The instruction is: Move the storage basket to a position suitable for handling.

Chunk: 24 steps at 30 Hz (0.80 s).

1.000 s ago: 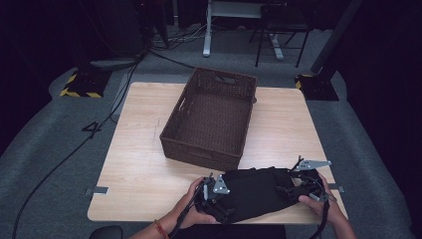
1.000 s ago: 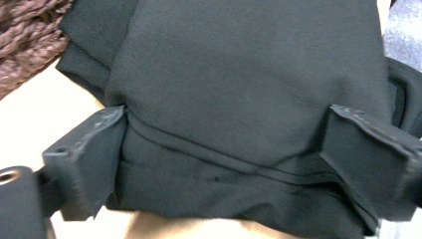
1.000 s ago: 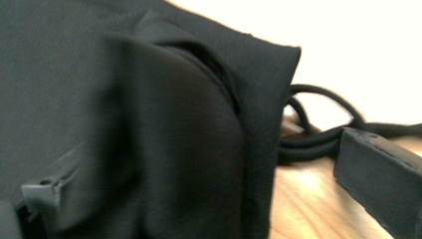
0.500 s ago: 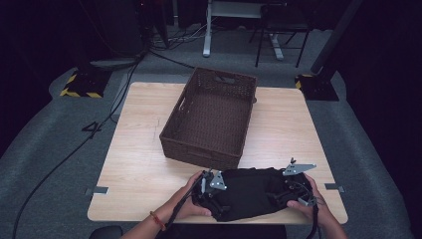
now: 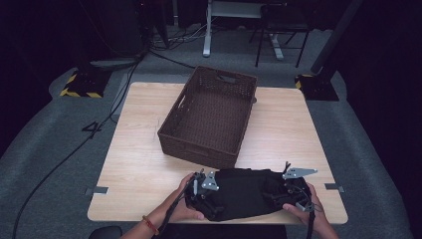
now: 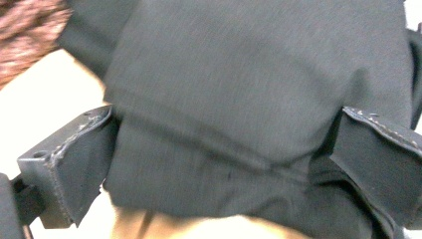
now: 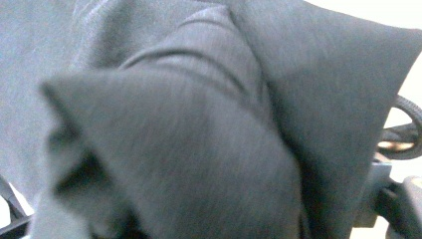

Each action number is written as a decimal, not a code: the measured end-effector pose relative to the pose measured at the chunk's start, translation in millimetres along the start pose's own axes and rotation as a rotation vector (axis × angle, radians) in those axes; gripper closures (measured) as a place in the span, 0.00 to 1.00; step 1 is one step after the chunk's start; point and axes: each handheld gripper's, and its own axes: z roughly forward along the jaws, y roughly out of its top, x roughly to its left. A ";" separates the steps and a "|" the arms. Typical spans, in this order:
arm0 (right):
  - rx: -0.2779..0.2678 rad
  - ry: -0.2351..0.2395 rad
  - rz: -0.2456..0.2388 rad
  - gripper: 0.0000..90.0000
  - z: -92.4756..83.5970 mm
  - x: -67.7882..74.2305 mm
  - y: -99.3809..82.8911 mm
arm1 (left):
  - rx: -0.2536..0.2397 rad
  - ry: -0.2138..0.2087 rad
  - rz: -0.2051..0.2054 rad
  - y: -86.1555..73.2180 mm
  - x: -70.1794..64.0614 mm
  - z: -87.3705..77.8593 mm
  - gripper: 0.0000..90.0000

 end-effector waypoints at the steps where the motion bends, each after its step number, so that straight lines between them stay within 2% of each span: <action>1: 0.000 0.000 0.000 0.26 0.0 0.0 0.0 | 0.000 0.000 0.000 0.0 0.0 0.0 0.00; 3: 0.001 -0.005 -0.006 0.28 0.7 1.4 0.7 | -0.017 0.000 -0.024 1.9 -0.9 2.4 0.00; 4: -0.001 -0.001 -0.008 0.28 0.8 1.5 0.7 | -0.008 -0.003 -0.026 2.9 -0.6 2.5 0.00; 5: 0.000 0.001 -0.009 0.30 0.7 1.8 0.9 | 0.017 0.001 -0.018 5.6 -0.5 2.4 0.00; 7: -0.001 0.011 -0.015 0.33 0.6 1.8 0.7 | 0.024 -0.001 -0.008 7.3 -0.1 2.8 0.01; 10: -0.001 0.029 -0.024 0.37 0.2 1.4 0.7 | 0.022 -0.022 -0.010 9.6 4.3 -1.1 0.14; 11: -0.002 0.033 -0.027 0.39 0.2 1.3 0.6 | 0.012 -0.052 -0.012 10.2 6.0 -3.5 0.22; 12: -0.002 0.033 -0.027 0.39 0.2 1.3 0.6 | 0.012 -0.052 -0.012 10.2 6.0 -3.5 0.40; 13: -0.003 0.058 -0.036 0.42 -0.1 0.3 0.4 | -0.020 -0.103 -0.025 9.9 7.4 -3.0 0.51; 14: -0.003 0.058 -0.036 0.42 -0.1 0.3 0.4 | -0.020 -0.103 -0.025 9.9 7.4 -3.0 0.56; 15: -0.002 0.076 -0.044 0.44 0.3 -0.6 0.8 | -0.039 -0.126 -0.026 9.4 8.1 -1.2 0.60; 19: 0.003 0.085 -0.055 0.49 0.0 0.1 1.8 | -0.032 -0.146 -0.019 10.3 9.8 -1.3 0.65; 21: -0.001 0.087 -0.080 0.55 -0.9 3.4 2.3 | -0.028 -0.160 -0.015 11.1 10.7 -1.1 0.68; 23: -0.001 0.085 -0.088 0.57 -1.2 4.2 2.4 | -0.020 -0.163 -0.003 11.9 10.4 -1.4 0.70; 24: -0.004 0.084 -0.108 0.59 -1.7 5.3 2.8 | -0.022 -0.160 0.022 12.8 9.1 -1.6 0.72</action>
